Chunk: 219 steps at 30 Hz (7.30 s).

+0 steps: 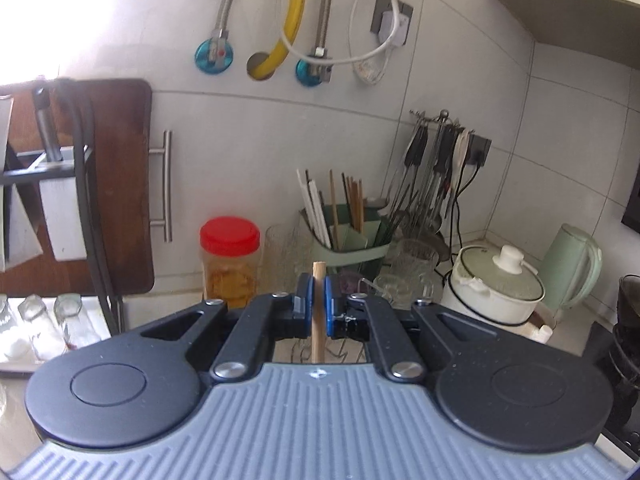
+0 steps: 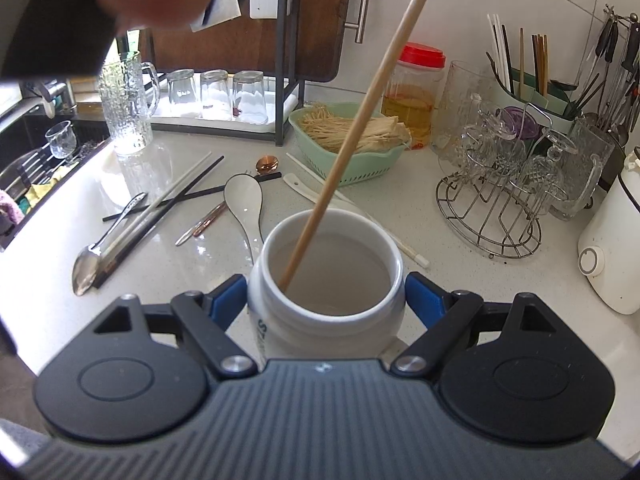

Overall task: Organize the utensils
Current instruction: 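Lower the chopstick into the mug held by the right tool, open left tool, then move the left tool to the silver spoon with the ornate handle, then close the left tool on the silver spoon handle, then lift the silver spoon and carry it toward the mug with the left tool, then lower the spoon into the mug beside the chopstick and open the left tool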

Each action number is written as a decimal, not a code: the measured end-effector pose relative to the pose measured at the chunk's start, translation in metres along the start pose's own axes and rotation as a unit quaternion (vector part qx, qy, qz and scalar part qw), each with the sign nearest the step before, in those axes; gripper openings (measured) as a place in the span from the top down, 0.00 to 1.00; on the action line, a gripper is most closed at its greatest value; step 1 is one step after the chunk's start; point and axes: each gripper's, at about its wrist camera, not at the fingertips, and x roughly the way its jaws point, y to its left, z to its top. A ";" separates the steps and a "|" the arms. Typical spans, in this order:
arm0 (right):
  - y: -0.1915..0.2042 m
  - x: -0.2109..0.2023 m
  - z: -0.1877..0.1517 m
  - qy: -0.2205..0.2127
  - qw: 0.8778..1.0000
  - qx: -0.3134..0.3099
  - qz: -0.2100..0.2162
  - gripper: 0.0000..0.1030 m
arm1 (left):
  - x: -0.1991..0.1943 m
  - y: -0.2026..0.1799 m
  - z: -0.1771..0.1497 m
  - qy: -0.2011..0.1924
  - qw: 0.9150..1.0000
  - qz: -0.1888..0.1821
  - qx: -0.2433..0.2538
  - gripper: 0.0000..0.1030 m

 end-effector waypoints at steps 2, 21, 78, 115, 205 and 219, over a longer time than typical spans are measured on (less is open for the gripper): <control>0.000 0.000 0.000 -0.001 1.000 -0.001 0.001 0.14 | -0.001 0.001 -0.004 0.005 1.000 0.003 0.000 0.93; 0.000 -0.001 -0.002 -0.011 1.000 0.000 0.001 0.15 | -0.044 0.023 -0.035 0.085 0.995 0.000 -0.044 0.93; 0.000 -0.001 -0.005 -0.021 1.000 0.002 -0.004 0.15 | -0.123 0.153 -0.154 0.207 0.935 0.216 -0.190 0.70; 0.012 -0.003 -0.004 0.004 0.999 0.017 -0.046 0.14 | -0.027 0.241 -0.183 0.291 0.908 0.252 -0.168 0.90; 0.013 -0.002 -0.008 -0.033 0.999 0.010 -0.030 0.14 | -0.052 0.033 -0.036 0.103 0.993 0.004 -0.060 0.92; 0.011 -0.004 -0.012 -0.038 0.999 0.010 -0.027 0.14 | -0.042 0.017 -0.068 0.154 0.988 -0.020 -0.022 0.91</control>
